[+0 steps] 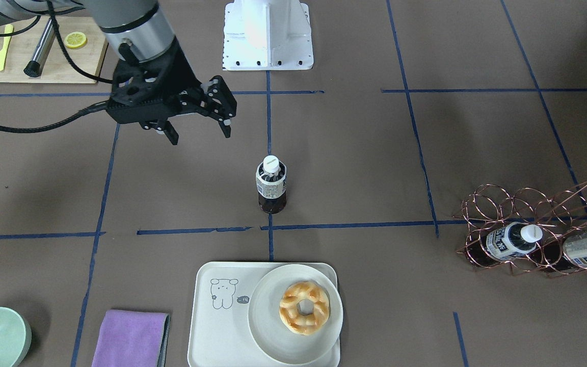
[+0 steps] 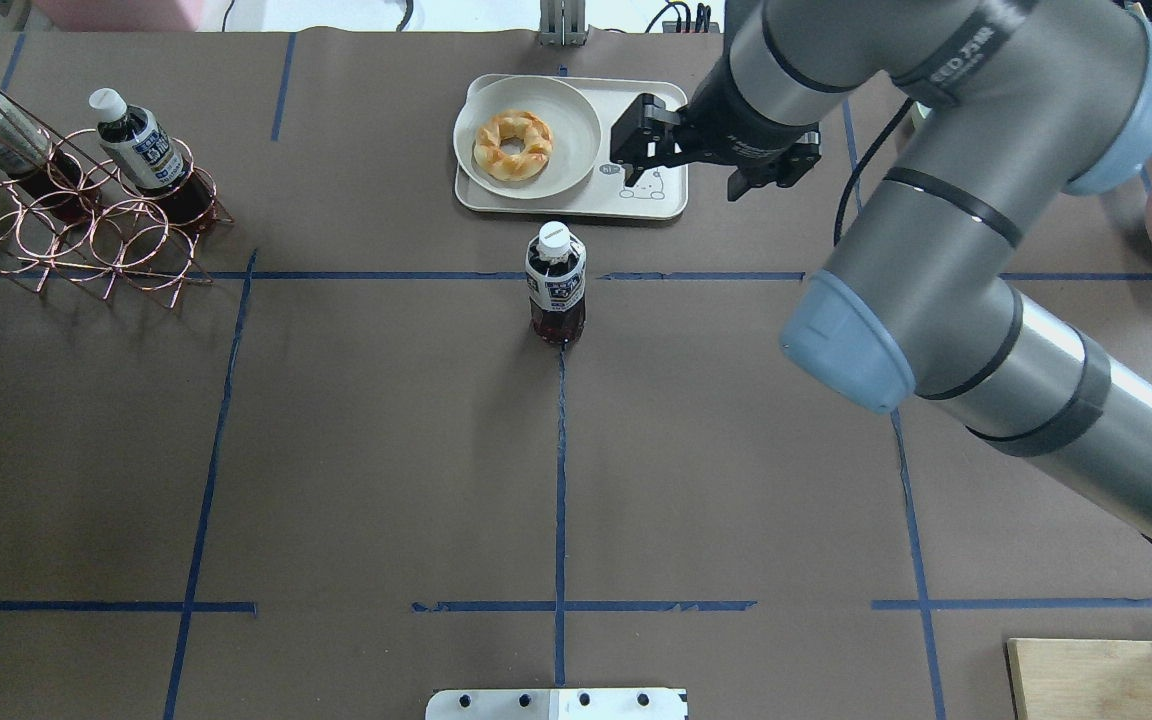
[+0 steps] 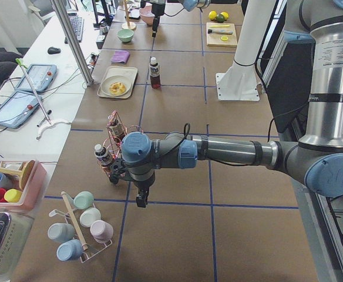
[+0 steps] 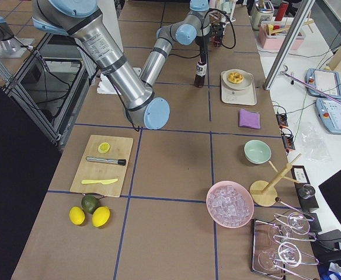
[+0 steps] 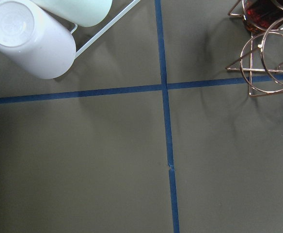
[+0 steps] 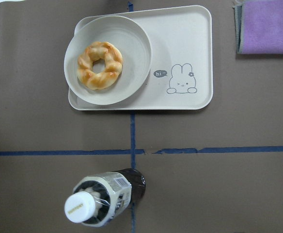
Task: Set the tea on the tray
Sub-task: 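Reach the right gripper across to the tea bottle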
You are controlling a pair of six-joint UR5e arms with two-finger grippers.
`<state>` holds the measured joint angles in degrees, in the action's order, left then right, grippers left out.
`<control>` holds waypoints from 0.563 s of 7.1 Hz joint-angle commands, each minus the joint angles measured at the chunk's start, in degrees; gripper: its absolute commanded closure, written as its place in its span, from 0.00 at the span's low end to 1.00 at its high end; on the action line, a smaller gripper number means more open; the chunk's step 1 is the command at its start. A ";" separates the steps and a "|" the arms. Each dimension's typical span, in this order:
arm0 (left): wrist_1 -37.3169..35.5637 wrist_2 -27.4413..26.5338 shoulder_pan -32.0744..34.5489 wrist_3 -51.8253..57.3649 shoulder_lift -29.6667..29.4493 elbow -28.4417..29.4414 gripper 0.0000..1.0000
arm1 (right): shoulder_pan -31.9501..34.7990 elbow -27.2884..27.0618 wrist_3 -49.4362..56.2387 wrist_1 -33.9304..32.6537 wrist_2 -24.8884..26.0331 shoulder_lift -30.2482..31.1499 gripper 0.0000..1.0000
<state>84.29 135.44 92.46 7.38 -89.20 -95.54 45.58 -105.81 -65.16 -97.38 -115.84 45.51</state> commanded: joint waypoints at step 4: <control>0.00 0.00 0.00 0.00 -0.01 0.00 0.00 | -2.51 6.05 -1.28 -0.96 1.67 -5.77 0.00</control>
<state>84.29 135.44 92.46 7.38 -89.21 -95.54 43.36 -100.60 -66.43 -97.68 -114.33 40.73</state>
